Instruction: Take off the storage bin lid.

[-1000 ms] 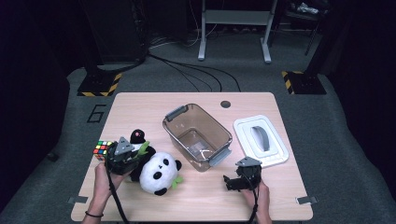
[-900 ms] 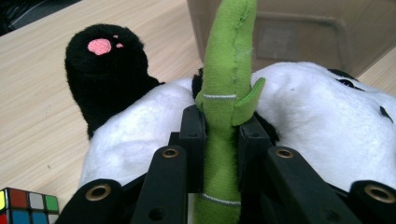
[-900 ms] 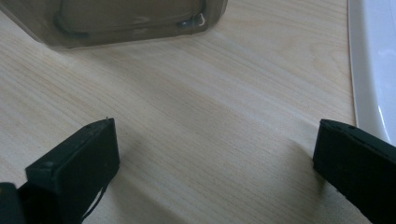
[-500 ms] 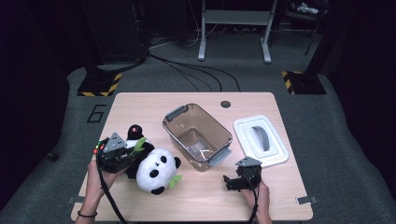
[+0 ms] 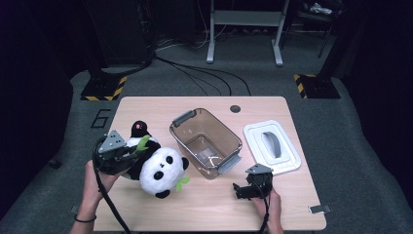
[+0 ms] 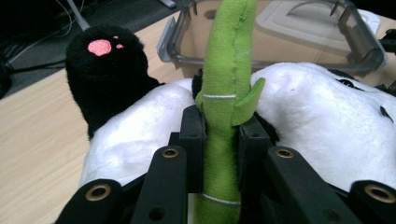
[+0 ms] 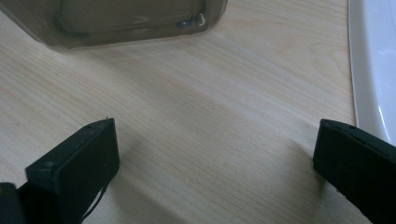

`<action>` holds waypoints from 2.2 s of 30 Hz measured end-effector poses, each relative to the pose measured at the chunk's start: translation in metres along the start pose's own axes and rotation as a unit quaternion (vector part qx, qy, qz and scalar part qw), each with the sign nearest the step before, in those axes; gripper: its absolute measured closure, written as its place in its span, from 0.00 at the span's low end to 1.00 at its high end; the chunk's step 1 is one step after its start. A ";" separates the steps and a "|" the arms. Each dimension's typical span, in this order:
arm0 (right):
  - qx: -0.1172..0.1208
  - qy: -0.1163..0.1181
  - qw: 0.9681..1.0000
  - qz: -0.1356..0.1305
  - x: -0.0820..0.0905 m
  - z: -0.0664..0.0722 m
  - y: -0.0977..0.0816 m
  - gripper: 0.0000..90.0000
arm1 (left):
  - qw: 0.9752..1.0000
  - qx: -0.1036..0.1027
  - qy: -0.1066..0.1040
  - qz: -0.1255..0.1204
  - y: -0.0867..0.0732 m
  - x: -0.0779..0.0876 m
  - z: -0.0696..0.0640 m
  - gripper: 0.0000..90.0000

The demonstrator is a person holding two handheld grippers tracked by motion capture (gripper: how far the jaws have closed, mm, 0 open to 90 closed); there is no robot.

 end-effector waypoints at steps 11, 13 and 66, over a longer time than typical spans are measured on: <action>0.001 -0.001 1.000 0.000 0.000 0.000 0.000 0.00 | 1.000 -0.021 -0.008 -0.020 0.032 0.008 -0.009 0.85; 0.002 0.000 1.000 0.000 0.000 0.000 0.000 0.00 | 0.999 -0.024 -0.010 -0.025 0.039 0.008 -0.010 0.85; -0.005 -0.002 1.000 -0.002 -0.001 -0.001 0.001 0.00 | 0.990 -0.071 -0.119 -0.014 0.133 -0.093 -0.063 0.85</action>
Point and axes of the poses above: each handheld gripper's, and its own axes: x roughly backward along the jaws, y roughly out of its top, z roughly to its left, the point moved 6 cm from there along -x, roughly forward along the jaws, and after that the axes turned 15 degrees about x, right-handed, at the moved point
